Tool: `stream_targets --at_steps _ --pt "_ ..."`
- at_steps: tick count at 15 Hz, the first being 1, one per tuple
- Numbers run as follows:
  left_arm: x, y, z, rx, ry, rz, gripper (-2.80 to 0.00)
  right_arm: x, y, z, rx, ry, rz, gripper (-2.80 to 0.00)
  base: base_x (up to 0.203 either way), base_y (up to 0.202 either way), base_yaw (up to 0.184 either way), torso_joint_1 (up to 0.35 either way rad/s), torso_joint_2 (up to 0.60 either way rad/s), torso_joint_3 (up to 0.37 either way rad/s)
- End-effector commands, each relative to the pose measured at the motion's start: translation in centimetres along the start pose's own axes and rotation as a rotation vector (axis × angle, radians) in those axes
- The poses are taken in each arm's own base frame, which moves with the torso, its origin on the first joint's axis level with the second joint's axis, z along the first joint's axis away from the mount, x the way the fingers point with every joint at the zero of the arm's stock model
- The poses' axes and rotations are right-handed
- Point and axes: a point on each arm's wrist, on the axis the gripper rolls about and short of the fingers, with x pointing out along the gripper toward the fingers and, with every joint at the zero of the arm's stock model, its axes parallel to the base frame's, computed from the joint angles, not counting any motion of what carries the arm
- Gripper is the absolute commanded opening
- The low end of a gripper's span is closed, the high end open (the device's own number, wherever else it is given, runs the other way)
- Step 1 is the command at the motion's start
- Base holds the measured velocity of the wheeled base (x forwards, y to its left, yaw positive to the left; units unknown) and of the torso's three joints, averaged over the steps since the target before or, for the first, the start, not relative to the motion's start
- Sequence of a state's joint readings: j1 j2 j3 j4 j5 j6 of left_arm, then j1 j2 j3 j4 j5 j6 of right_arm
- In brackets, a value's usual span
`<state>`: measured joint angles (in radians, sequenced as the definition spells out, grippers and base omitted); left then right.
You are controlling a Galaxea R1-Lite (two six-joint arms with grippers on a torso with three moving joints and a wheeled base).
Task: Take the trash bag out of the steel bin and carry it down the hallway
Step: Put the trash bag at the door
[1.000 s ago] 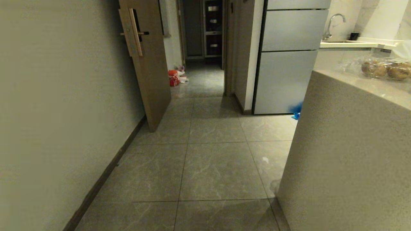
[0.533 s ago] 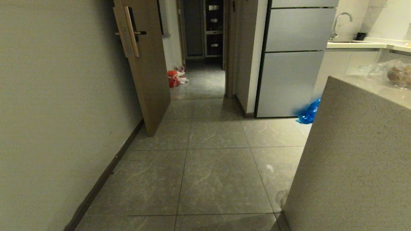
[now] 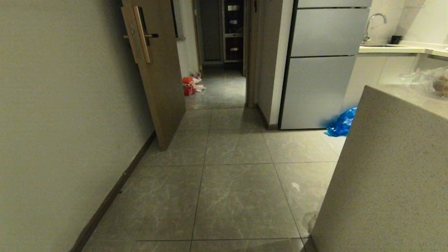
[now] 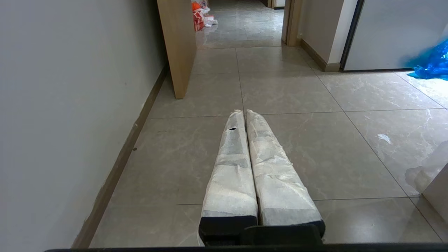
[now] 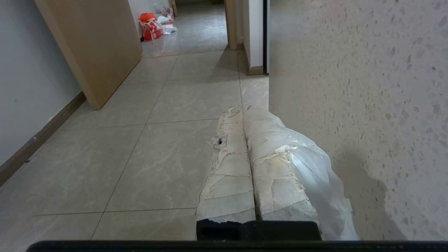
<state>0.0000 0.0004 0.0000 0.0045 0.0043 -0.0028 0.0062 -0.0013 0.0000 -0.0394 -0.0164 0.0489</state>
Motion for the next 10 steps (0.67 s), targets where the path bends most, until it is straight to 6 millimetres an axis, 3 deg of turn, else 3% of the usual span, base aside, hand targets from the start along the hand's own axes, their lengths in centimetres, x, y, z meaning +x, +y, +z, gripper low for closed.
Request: stream_targets --at_steps 1,6,10 --pt "0.0 0.0 0.0 0.0 0.0 0.0 -2.8 0.0 0.0 0.0 0.0 -0.001 0.0 -2.8 0.0 0.0 0.0 0.0 0.0 0.0" --pt "0.01 0.0 -0.04 -0.002 0.001 0.002 -2.8 0.0 0.0 0.0 0.0 -0.001 0.0 -2.8 -0.002 0.008 -0.005 0.001 0.0 0.0" --pt "0.0 0.0 -0.01 0.001 0.0 0.001 -2.8 0.0 0.0 0.0 0.0 -0.001 0.0 -2.8 -0.001 0.149 -0.006 0.003 0.0 0.002"
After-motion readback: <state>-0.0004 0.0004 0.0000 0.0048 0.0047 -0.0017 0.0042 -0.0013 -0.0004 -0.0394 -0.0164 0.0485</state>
